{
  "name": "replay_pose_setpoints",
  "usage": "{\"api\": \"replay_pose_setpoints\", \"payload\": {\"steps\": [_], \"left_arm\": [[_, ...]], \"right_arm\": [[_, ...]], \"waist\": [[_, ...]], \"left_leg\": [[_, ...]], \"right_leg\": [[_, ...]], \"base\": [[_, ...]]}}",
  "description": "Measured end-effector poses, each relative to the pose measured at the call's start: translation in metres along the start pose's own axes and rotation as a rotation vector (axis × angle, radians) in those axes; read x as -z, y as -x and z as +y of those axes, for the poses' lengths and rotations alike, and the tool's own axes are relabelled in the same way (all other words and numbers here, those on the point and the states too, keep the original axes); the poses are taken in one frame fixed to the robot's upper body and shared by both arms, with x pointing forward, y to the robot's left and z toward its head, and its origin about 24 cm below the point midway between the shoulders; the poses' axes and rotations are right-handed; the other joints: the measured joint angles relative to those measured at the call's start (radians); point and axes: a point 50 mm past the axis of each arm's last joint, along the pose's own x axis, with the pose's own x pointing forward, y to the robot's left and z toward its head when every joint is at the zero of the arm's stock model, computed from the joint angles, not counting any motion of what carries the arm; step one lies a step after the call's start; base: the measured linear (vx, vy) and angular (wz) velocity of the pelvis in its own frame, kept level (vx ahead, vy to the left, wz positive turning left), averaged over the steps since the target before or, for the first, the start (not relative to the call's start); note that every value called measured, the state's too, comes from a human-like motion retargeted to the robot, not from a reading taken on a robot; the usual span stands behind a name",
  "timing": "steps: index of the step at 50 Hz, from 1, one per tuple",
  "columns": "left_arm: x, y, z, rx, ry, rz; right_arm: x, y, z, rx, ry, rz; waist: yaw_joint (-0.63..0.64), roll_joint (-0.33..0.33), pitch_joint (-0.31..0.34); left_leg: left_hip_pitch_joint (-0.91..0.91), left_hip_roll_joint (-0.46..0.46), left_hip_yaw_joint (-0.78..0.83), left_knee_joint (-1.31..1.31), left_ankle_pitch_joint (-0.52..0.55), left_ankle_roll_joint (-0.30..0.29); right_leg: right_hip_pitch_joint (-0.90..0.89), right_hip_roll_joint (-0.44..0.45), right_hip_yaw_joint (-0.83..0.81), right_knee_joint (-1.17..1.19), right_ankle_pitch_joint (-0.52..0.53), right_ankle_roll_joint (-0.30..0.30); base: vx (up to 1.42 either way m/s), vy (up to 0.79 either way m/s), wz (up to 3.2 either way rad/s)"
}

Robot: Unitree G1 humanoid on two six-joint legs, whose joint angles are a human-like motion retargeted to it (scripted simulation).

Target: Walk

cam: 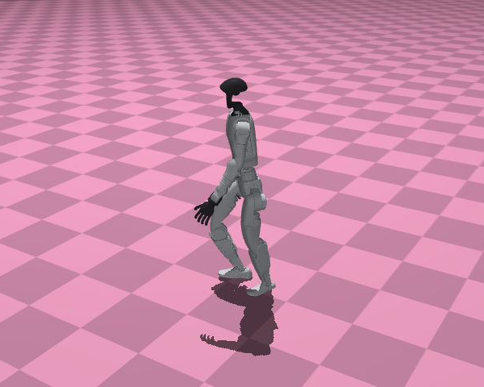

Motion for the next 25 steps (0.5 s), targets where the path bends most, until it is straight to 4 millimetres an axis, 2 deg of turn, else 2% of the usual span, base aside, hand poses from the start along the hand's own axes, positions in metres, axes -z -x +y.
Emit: {"api": "replay_pose_setpoints", "payload": {"steps": [4,7,10,13,15,17,20,22,23,25], "left_arm": [[-0.02,-0.004,0.021,-0.048,-0.023,-0.044],[-0.032,-0.005,0.027,-0.053,-0.036,-0.083],[-0.039,-0.006,0.024,-0.039,-0.04,-0.113],[-0.037,-0.005,0.015,-0.021,-0.027,-0.12],[-0.029,-0.004,0.005,-0.005,-0.004,-0.104],[-0.012,-0.001,-0.009,0.012,0.023,-0.063],[0.025,0.008,-0.033,0.045,0.048,0.037],[0.049,0.017,-0.047,0.072,0.045,0.112],[0.06,0.022,-0.053,0.085,0.039,0.146],[0.08,0.031,-0.061,0.105,0.033,0.21]], "right_arm": [[0.016,0.002,0.013,-0.049,-0.036,0.047],[0.027,0.004,0.014,-0.056,-0.068,0.079],[0.037,0.006,0.011,-0.04,-0.105,0.109],[0.042,0.008,0.004,-0.002,-0.146,0.126],[0.042,0.008,-0.002,0.034,-0.169,0.131],[0.038,0.007,-0.008,0.079,-0.184,0.121],[0.023,0.005,-0.016,0.149,-0.2,0.08],[0.004,0.002,-0.023,0.196,-0.215,0.026],[-0.007,0.001,-0.028,0.219,-0.22,-0.007],[-0.032,0.0,-0.038,0.262,-0.225,-0.08]], "waist": [[-0.038,-0.03,0.014],[-0.04,-0.044,0.019],[-0.03,-0.06,0.018],[-0.019,-0.062,0.022],[-0.01,-0.058,0.025],[0.004,-0.045,0.027],[0.036,-0.01,0.026],[0.068,0.025,0.023],[0.087,0.033,0.019],[0.127,0.03,0.014]], "left_leg": [[0.051,-0.036,-0.126,-0.025,0.013,-0.001],[0.077,-0.045,-0.208,-0.011,-0.005,0.002],[0.1,-0.057,-0.282,0.024,-0.037,0.005],[0.132,-0.058,-0.333,0.078,-0.08,0.003],[0.152,-0.051,-0.353,0.142,-0.102,-0.005],[0.151,-0.031,-0.37,0.259,-0.081,-0.039],[0.083,0.028,-0.366,0.535,0.016,-0.118],[-0.023,0.101,-0.341,0.781,0.096,-0.157],[-0.08,0.14,-0.316,0.886,0.124,-0.157],[-0.186,0.215,-0.252,1.046,0.11,-0.112]], "right_leg": [[-0.046,0.204,0.126,-0.161,0.101,0.069],[-0.068,0.306,0.189,-0.315,0.171,0.11],[-0.087,0.361,0.234,-0.417,0.216,0.134],[-0.087,0.376,0.235,-0.407,0.239,0.131],[-0.077,0.374,0.22,-0.336,0.244,0.113],[-0.05,0.373,0.199,-0.269,0.242,0.084],[0.012,0.384,0.157,-0.228,0.217,0.03],[0.061,0.404,0.12,-0.245,0.19,-0.009],[0.085,0.406,0.108,-0.255,0.173,-0.025],[0.133,0.396,0.095,-0.269,0.137,-0.042]], "base": [[0.23,0.24,1.81],[0.35,0.2,1.52],[0.45,0.16,1.39],[0.55,0.12,1.4],[0.61,0.07,1.34],[0.62,0.02,1.15],[0.6,-0.01,0.93],[0.59,-0.02,0.8],[0.6,-0.02,0.78],[0.62,-0.02,0.75]]}}
